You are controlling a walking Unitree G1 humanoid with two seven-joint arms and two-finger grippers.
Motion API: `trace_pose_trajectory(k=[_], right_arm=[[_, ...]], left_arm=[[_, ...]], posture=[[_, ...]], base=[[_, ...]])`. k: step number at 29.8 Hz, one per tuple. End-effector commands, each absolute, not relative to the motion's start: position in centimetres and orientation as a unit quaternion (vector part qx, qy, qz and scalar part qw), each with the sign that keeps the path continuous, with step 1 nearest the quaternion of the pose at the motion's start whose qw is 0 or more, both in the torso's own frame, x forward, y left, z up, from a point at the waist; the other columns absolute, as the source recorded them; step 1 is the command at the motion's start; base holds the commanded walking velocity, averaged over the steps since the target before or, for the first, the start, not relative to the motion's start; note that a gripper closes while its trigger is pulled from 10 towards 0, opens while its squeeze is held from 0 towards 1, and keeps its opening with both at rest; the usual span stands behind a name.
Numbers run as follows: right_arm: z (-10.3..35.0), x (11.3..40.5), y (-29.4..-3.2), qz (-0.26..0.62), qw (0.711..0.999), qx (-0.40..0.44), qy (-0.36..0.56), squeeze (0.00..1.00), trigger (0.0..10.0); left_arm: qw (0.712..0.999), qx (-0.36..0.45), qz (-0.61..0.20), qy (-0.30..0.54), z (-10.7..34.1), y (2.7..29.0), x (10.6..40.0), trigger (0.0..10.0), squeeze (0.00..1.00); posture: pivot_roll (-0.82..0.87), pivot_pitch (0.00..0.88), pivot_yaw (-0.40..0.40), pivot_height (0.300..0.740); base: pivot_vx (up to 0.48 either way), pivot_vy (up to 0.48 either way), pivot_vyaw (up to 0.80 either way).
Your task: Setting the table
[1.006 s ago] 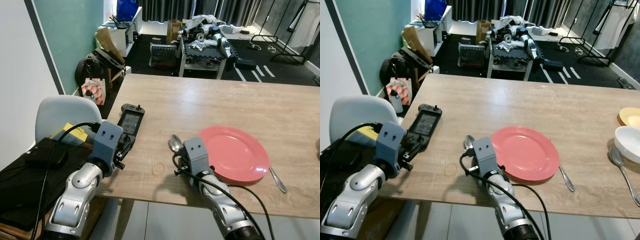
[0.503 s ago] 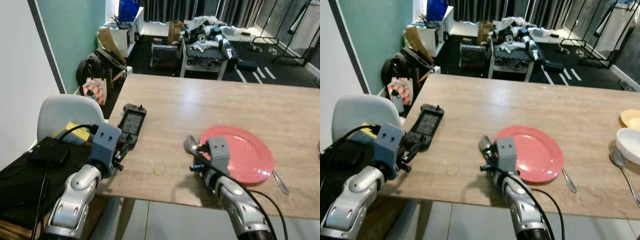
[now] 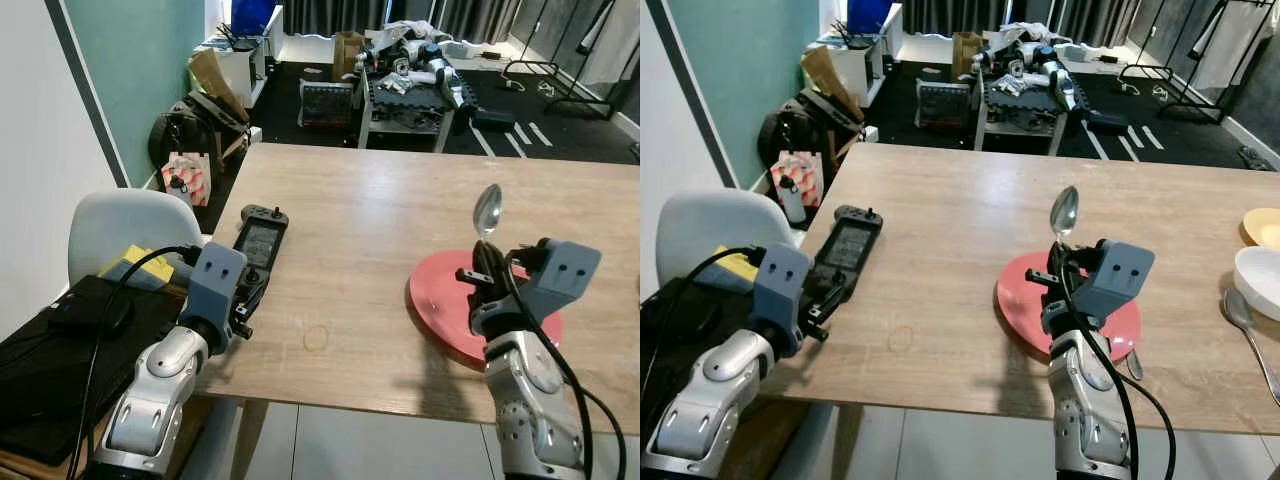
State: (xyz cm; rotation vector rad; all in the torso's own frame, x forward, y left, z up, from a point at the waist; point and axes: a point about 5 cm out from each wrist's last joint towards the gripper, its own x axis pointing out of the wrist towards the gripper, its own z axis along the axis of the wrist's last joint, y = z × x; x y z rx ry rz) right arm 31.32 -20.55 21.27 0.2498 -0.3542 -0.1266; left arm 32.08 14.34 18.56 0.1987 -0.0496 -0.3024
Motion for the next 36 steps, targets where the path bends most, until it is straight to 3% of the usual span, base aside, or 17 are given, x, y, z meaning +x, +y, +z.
trace_pose_trajectory(k=[1,4,21,36], right_arm=[[21.0,31.3,-21.9,-0.096,0.974,0.114,-0.172,0.00,10.0],[20.7,31.4,-22.2,-0.105,0.975,0.108,-0.165,0.00,10.0],[19.1,31.0,-25.0,-0.197,0.965,0.103,-0.138,0.00,10.0],[18.3,31.3,-24.0,-0.189,0.968,0.107,-0.125,0.00,10.0]], left_arm=[[0.984,0.095,-0.149,-0.024,18.6,14.3,31.9,10.0,0.00],[0.984,0.093,-0.148,-0.024,18.6,14.3,32.0,10.0,0.00],[0.985,0.093,-0.146,-0.030,19.1,14.7,32.2,10.0,0.00],[0.984,0.088,-0.153,-0.032,19.4,14.6,32.2,10.0,0.00]], posture=[[0.10,0.099,0.071,0.740],[0.10,0.099,0.071,0.740],[0.10,0.109,0.075,0.740],[0.10,0.120,0.082,0.740]], base=[[0.000,0.000,0.00],[0.000,0.000,0.00],[0.000,0.000,-0.78],[0.000,0.000,-0.78]])
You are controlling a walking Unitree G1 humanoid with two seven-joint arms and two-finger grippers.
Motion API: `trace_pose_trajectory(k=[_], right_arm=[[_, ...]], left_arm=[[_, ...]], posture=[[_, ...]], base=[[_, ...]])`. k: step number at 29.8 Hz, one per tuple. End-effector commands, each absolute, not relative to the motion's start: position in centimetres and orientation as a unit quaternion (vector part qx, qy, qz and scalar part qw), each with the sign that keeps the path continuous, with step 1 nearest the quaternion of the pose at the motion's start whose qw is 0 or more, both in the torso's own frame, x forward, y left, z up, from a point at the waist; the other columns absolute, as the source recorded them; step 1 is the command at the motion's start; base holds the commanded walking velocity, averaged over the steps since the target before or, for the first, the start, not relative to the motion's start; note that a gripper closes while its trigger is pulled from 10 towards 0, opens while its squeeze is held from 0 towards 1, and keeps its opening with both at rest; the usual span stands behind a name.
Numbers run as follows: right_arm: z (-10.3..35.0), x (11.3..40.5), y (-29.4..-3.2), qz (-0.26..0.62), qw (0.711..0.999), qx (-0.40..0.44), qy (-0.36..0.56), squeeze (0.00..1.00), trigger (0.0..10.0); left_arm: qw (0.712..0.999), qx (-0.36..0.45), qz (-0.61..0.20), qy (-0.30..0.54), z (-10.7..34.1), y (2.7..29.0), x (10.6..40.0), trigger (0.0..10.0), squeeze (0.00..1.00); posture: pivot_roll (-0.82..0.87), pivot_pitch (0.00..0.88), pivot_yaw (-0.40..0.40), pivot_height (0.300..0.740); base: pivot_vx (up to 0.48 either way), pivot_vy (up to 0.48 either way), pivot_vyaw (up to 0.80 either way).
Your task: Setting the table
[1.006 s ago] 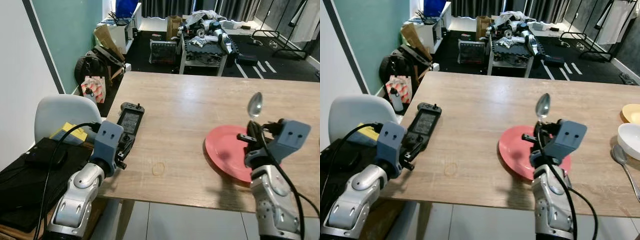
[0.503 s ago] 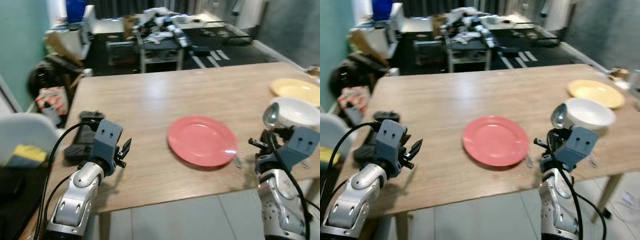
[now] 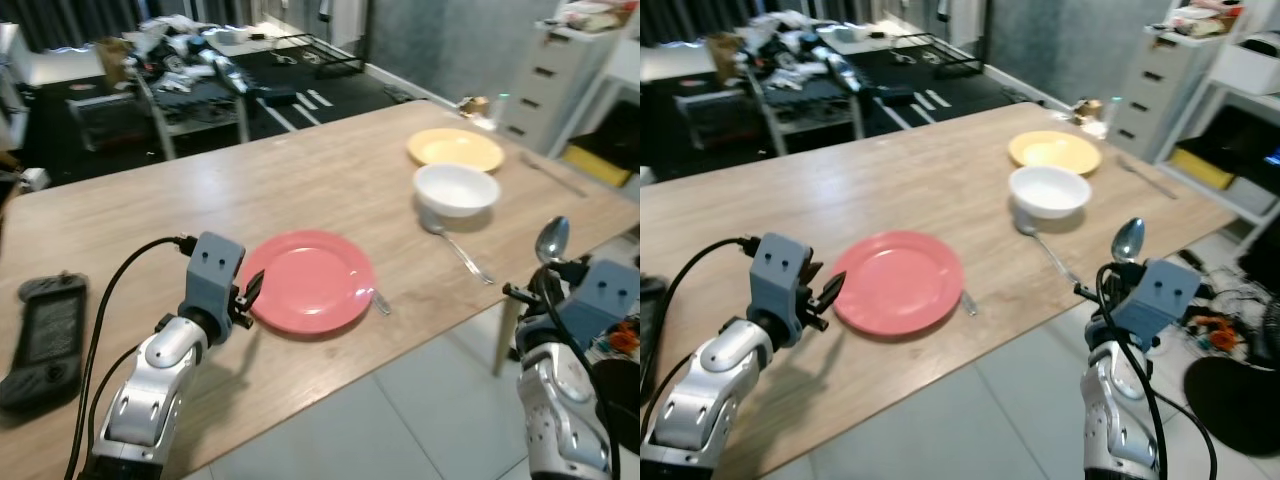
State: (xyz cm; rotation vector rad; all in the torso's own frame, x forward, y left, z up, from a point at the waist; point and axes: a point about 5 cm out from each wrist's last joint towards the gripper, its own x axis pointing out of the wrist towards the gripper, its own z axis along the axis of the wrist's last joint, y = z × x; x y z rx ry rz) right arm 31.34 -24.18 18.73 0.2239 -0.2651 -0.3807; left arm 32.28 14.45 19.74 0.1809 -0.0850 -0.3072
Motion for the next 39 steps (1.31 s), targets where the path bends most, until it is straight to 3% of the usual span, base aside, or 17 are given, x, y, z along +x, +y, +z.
trace_pose_trajectory(k=[1,39], right_arm=[[18.26,31.32,-23.93,-0.188,0.968,0.107,-0.123,0.00,10.0],[18.05,31.52,-23.84,-0.188,0.969,0.102,-0.121,0.00,10.0]], left_arm=[[0.984,0.088,-0.153,-0.032,19.39,14.60,32.21,10.0,0.00],[0.984,0.087,-0.154,-0.036,19.63,14.62,32.39,10.0,0.00]], posture=[[0.10,0.121,0.083,0.740],[0.10,0.116,0.089,0.740]], base=[[0.000,0.000,-0.78],[0.000,0.000,-0.78]])
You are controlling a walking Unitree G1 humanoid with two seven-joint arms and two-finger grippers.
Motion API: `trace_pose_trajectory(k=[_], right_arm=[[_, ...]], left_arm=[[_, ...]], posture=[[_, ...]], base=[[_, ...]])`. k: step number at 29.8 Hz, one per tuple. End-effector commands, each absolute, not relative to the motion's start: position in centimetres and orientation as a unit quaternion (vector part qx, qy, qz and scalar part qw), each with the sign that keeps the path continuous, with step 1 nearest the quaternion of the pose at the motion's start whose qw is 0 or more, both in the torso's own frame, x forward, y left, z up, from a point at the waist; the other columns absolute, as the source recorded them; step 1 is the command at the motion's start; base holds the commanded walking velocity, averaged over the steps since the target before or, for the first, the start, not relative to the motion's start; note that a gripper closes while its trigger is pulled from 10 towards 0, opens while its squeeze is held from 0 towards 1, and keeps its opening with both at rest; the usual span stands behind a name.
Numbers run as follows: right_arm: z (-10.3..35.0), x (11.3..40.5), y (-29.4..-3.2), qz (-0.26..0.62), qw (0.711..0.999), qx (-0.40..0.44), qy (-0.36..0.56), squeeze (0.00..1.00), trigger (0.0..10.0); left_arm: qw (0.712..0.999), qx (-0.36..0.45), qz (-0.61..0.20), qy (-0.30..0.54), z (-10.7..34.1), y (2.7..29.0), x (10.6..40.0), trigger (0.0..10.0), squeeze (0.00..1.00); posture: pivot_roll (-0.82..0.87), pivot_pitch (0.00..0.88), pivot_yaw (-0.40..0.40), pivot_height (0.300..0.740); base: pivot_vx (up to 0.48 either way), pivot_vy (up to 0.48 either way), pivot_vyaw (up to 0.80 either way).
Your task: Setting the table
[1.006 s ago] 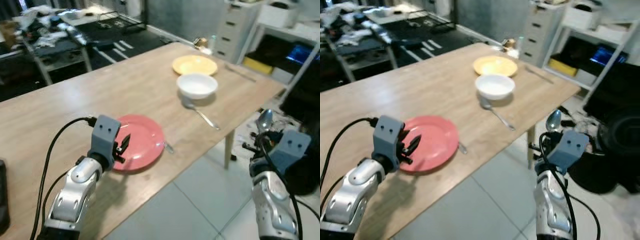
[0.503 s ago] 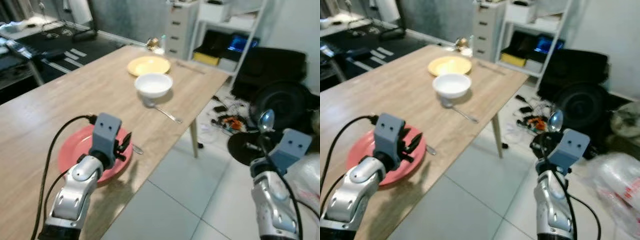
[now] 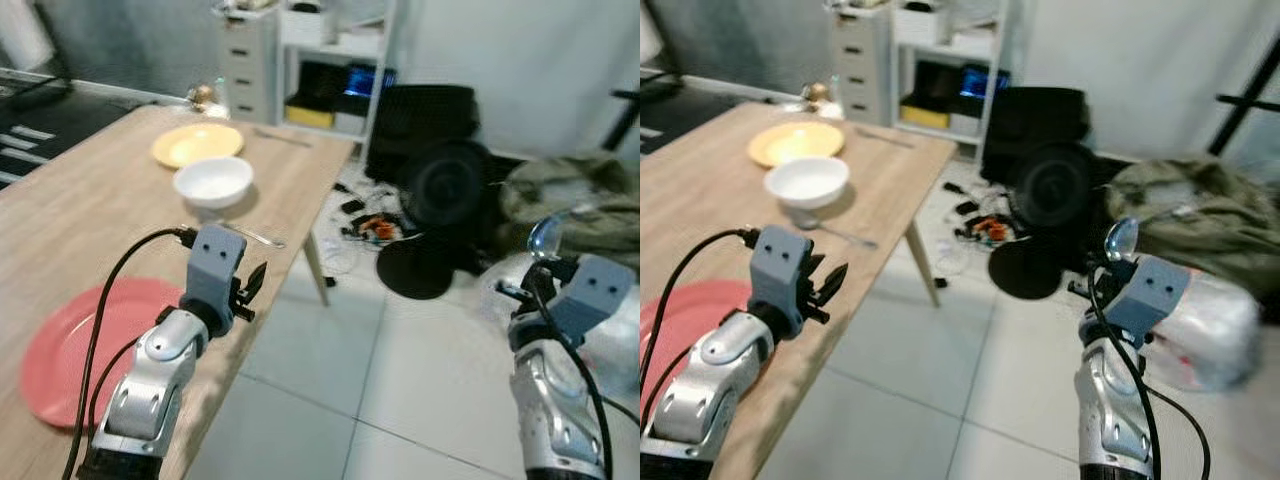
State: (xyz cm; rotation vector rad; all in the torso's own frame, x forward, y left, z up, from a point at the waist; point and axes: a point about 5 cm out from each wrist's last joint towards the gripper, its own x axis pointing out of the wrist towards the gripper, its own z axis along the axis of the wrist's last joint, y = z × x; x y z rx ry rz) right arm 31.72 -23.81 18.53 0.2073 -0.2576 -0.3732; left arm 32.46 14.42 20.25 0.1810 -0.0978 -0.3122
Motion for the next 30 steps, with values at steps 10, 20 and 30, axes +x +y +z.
trace_pose_trajectory(k=[10,20,30], right_arm=[[18.14,31.58,-23.83,-0.186,0.970,0.097,-0.123,0.00,10.0],[18.21,31.67,-23.75,-0.182,0.971,0.095,-0.123,0.00,10.0],[18.23,31.77,-23.72,-0.181,0.971,0.094,-0.123,0.00,10.0]], left_arm=[[0.983,0.086,-0.155,-0.037,19.55,14.53,32.43,10.0,0.00],[0.984,0.085,-0.154,-0.038,19.54,14.50,32.46,10.0,0.00],[0.984,0.084,-0.153,-0.042,19.61,14.52,32.58,10.0,0.00]], posture=[[0.09,0.111,0.086,0.740],[0.09,0.105,0.084,0.740],[0.09,0.095,0.083,0.740]], base=[[0.000,0.000,-0.78],[0.000,0.000,-0.78],[0.000,0.000,-0.78]])
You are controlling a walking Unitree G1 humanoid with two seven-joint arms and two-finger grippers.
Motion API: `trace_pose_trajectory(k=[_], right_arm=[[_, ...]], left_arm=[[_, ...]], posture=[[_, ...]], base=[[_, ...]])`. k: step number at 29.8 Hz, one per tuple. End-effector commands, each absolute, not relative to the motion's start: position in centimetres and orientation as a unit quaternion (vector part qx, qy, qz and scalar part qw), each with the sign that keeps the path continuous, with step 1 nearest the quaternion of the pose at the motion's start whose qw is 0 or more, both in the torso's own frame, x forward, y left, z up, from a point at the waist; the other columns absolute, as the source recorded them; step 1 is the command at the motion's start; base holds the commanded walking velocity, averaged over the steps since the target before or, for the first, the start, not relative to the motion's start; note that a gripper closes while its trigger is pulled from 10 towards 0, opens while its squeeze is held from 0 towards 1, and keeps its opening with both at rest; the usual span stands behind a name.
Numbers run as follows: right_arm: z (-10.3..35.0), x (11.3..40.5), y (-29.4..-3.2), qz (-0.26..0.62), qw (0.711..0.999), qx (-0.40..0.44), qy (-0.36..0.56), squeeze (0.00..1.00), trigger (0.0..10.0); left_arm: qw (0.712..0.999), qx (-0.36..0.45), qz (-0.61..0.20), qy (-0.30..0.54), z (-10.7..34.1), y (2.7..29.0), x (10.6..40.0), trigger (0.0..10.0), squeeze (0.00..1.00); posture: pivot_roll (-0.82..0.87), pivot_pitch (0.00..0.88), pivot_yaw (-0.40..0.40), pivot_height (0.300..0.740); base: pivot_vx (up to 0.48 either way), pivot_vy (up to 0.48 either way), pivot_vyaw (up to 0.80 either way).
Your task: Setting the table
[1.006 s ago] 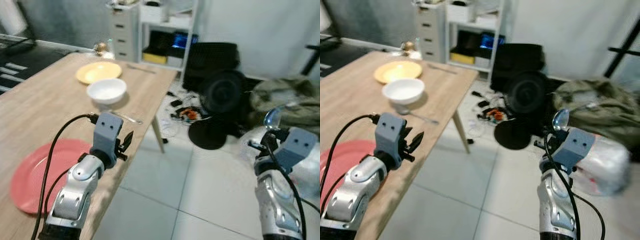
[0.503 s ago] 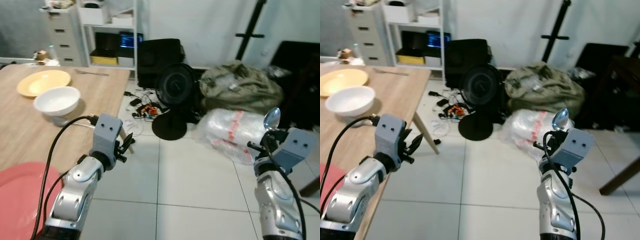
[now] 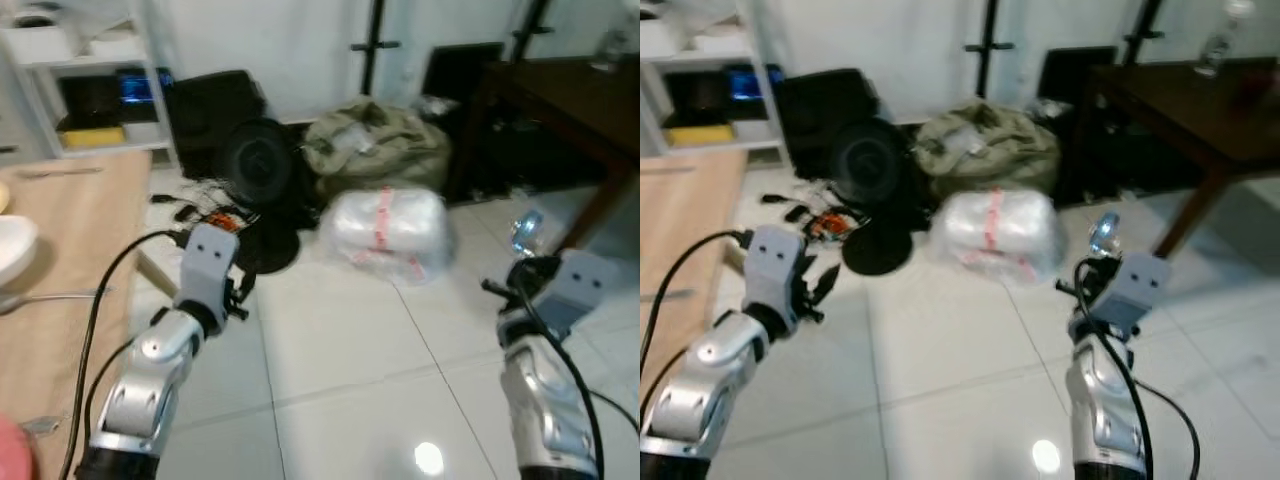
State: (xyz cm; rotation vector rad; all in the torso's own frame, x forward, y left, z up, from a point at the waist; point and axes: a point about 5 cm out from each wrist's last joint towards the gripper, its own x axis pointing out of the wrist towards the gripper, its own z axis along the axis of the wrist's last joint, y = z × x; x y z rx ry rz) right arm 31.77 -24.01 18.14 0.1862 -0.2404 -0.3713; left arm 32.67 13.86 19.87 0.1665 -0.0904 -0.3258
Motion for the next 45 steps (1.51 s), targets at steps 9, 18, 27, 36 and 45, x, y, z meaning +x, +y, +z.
trace_pose_trajectory(k=[9,18,27,36,45], right_arm=[[18.23,31.78,-23.77,-0.182,0.971,0.093,-0.123,0.00,10.0],[18.18,31.78,-23.80,-0.184,0.971,0.093,-0.122,0.00,10.0],[18.22,31.79,-23.73,-0.183,0.971,0.093,-0.123,0.00,10.0],[18.22,31.74,-23.74,-0.184,0.971,0.092,-0.123,0.00,10.0],[17.66,31.97,-22.94,-0.148,0.979,0.092,-0.102,0.00,10.0]], left_arm=[[0.984,0.082,-0.153,-0.046,19.73,14.47,32.59,10.0,0.00],[0.984,0.074,-0.155,-0.048,19.81,14.37,32.62,10.0,0.00],[0.984,0.076,-0.155,-0.053,20.00,14.41,32.57,10.0,0.00],[0.984,0.073,-0.150,-0.058,20.14,14.58,32.67,10.0,0.00],[0.985,0.078,-0.143,-0.061,20.19,14.81,32.79,10.0,0.00]], posture=[[0.09,0.096,0.084,0.740],[0.09,0.097,0.085,0.740],[0.09,0.105,0.086,0.740],[0.09,0.106,0.086,0.740],[0.08,0.111,0.081,0.740]], base=[[0.000,0.000,-0.78],[0.000,0.000,-0.78],[0.000,0.000,-0.78],[0.000,0.000,-0.78],[0.000,0.000,-0.78]])
